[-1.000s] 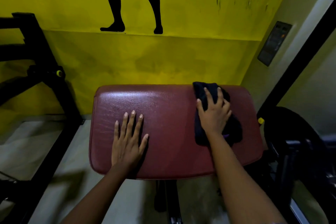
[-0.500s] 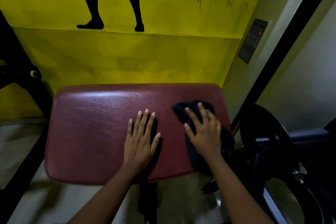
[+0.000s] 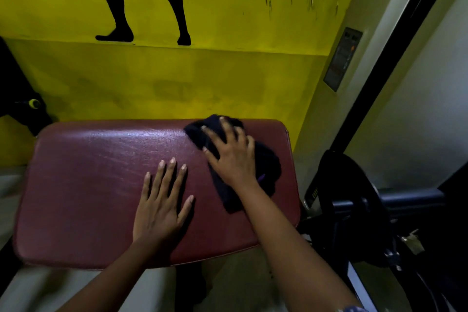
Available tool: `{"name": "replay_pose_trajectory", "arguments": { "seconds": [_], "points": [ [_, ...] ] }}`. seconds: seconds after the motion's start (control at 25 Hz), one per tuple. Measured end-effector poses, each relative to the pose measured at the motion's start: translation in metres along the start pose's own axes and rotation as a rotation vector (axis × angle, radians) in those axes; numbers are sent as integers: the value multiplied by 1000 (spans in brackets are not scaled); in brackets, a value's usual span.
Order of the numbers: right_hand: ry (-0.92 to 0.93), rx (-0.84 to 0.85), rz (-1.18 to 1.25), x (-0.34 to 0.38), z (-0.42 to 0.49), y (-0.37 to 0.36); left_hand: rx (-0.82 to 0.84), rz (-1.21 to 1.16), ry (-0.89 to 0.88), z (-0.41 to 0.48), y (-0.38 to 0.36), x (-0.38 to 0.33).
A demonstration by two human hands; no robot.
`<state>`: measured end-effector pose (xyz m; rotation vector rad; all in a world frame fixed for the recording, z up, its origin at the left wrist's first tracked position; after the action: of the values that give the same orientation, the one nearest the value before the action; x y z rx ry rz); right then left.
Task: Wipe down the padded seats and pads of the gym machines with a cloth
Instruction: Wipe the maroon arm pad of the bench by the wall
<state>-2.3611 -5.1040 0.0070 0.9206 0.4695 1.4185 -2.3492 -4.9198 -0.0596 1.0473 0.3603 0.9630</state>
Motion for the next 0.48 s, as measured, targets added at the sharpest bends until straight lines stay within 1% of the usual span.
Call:
{"name": "replay_pose_trajectory", "arguments": {
  "seconds": [0.08, 0.16, 0.24, 0.32, 0.4, 0.48],
  "points": [
    [-183, -51, 27, -41, 11, 16, -7, -1, 6, 0, 3, -2],
    [-345, -68, 49, -74, 6, 30, -11, 5, 19, -1, 4, -3],
    [-457, -116, 45, -88, -12, 39, -11, -3, 23, -1, 5, -4],
    [-575, -104, 94, -91, -33, 43, -13, -3, 17, -1, 5, -5],
    [-629, -61, 140, -88, -55, 44, -13, 2, 16, -1, 4, -4],
    [-645, -54, 144, -87, -76, 44, -12, 2, 22, 1, 3, -4]
  ]
}}
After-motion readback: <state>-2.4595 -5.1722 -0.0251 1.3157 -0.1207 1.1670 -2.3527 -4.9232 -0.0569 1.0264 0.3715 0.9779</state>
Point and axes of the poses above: each hand's wrist, its own z-axis towards the middle knuckle, its own y-axis out of the back of the hand, x = y × z, the point moved 2 cm from there along z, towards the middle knuckle, and after that the axes turned 15 degrees about z, right-handed, at the moved point
